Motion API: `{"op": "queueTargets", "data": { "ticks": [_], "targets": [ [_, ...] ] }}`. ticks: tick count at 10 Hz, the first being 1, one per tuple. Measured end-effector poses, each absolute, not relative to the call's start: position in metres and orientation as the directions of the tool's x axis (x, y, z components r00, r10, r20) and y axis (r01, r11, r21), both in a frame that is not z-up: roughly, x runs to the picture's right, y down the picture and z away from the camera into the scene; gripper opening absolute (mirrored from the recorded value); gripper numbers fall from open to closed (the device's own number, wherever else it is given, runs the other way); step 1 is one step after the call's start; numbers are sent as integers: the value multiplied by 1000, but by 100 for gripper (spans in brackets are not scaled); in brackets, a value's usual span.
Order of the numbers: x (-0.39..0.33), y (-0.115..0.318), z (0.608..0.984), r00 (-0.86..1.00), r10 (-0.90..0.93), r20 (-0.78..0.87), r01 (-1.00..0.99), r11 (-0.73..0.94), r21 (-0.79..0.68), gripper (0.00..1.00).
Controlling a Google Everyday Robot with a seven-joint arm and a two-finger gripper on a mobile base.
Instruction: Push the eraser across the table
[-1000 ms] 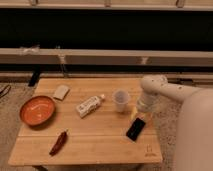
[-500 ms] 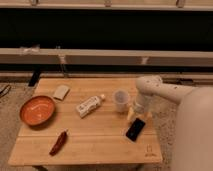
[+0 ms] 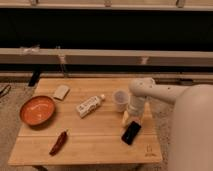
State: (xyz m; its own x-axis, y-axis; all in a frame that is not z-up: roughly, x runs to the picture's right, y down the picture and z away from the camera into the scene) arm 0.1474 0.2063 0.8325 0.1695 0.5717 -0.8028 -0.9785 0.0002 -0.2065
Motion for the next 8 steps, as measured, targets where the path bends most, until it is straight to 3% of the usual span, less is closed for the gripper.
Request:
{"op": "queueTargets", "data": {
  "ticks": [8],
  "targets": [
    [75,241,801,295,461,-837,-946,22,-322,65]
  ]
}}
